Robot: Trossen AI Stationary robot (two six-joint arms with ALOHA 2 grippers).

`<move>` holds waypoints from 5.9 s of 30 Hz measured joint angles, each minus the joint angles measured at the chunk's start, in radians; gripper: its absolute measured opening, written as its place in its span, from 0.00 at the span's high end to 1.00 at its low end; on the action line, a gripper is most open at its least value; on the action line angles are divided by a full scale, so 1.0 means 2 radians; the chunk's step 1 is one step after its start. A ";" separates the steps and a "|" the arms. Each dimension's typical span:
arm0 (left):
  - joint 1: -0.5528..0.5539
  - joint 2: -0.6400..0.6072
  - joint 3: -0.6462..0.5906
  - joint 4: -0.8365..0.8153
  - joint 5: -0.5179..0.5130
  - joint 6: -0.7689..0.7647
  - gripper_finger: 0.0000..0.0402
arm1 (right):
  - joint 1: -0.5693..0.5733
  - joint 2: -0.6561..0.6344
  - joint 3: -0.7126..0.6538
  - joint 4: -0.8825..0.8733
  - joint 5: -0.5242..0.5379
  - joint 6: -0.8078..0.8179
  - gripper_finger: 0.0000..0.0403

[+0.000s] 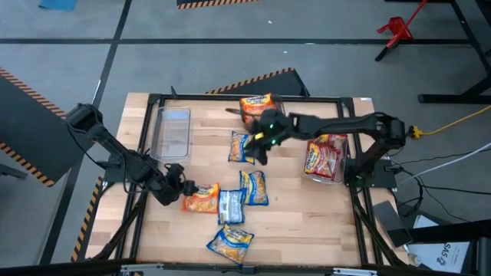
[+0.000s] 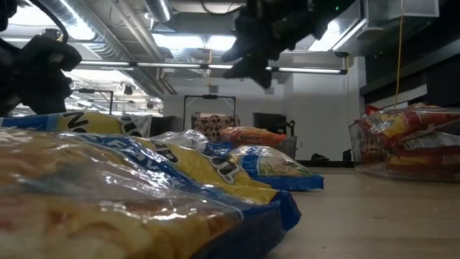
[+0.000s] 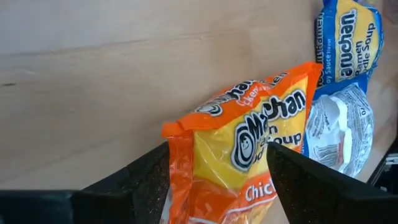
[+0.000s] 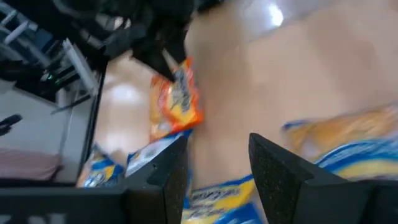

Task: Sort Maruchan noodles
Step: Put the orange noodle pack into the black bin

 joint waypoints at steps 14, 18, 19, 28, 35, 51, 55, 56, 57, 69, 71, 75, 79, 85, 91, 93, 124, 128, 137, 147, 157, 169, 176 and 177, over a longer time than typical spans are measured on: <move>0.000 0.080 0.001 0.117 0.014 0.087 0.37 | 0.104 0.167 -0.004 0.244 0.053 0.157 0.32; -0.001 0.092 0.001 0.143 0.009 0.098 0.39 | 0.119 0.210 0.013 0.258 0.069 0.194 0.26; -0.001 0.092 0.001 0.151 0.008 0.101 0.40 | 0.121 0.218 0.017 0.258 0.068 0.205 0.25; -0.001 0.092 0.001 0.168 -0.002 0.118 0.60 | 0.136 0.235 0.027 0.256 0.061 0.231 0.25; -0.001 0.092 0.001 0.169 -0.014 0.119 0.76 | 0.135 0.235 0.027 0.256 0.054 0.239 0.25; -0.001 0.090 0.001 0.247 -0.058 0.145 0.98 | 0.136 0.235 0.026 0.279 0.040 0.179 0.25; -0.001 0.089 0.001 0.260 -0.065 0.146 0.99 | 0.132 0.235 0.026 0.283 0.041 0.177 0.25; -0.001 0.087 0.001 0.261 -0.070 0.146 0.99 | 0.131 0.235 0.026 0.283 0.041 0.177 0.25; -0.001 0.085 0.001 0.265 -0.078 0.149 0.99 | 0.129 0.235 0.026 0.283 0.041 0.177 0.25; 0.010 0.000 0.001 0.258 -0.145 0.218 0.99 | 0.104 0.221 0.027 0.356 0.032 0.204 0.25; 0.015 -0.013 0.001 0.259 -0.162 0.231 0.99 | 0.098 0.220 0.026 0.365 0.027 0.210 0.25; 0.027 -0.040 0.001 0.259 -0.190 0.259 0.99 | 0.083 0.207 0.026 0.395 0.017 0.218 0.25; 0.040 -0.066 0.001 0.259 -0.209 0.286 0.99 | 0.064 0.183 0.026 0.400 0.027 0.199 0.25; 0.058 -0.108 0.001 0.258 -0.214 0.324 0.99 | 0.025 0.157 0.026 0.387 0.004 0.175 0.25; 0.069 -0.152 0.001 0.259 -0.249 0.366 0.99 | -0.016 0.116 0.026 0.349 -0.058 0.130 0.25; 0.073 -0.165 0.001 0.268 -0.260 0.389 0.99 | -0.029 0.101 0.026 0.322 -0.079 0.108 0.25; 0.129 -0.205 0.001 0.456 -0.249 0.602 0.99 | -0.028 0.079 0.026 0.395 -0.012 -0.022 0.25; 0.134 -0.203 0.001 0.477 -0.227 0.603 0.99 | -0.028 0.086 0.026 0.410 -0.015 -0.019 0.25; 0.148 -0.196 0.001 0.494 -0.176 0.602 0.98 | -0.028 0.090 0.026 0.441 -0.021 -0.008 0.25; 0.160 -0.159 0.001 0.523 -0.165 0.587 0.98 | -0.028 0.090 0.029 0.441 -0.039 -0.008 0.25; 0.179 -0.144 0.001 0.548 -0.144 0.585 0.98 | -0.017 0.107 0.060 0.424 -0.064 -0.007 0.25; 0.185 -0.144 0.001 0.545 -0.143 0.589 0.98 | -0.018 0.107 0.068 0.368 -0.039 -0.022 0.55; 0.194 -0.144 0.001 0.531 -0.153 0.592 0.95 | -0.018 0.107 0.068 0.358 -0.039 -0.023 0.84; 0.194 -0.145 0.001 0.528 -0.154 0.596 0.93 | -0.018 0.107 0.068 0.357 -0.041 -0.023 0.87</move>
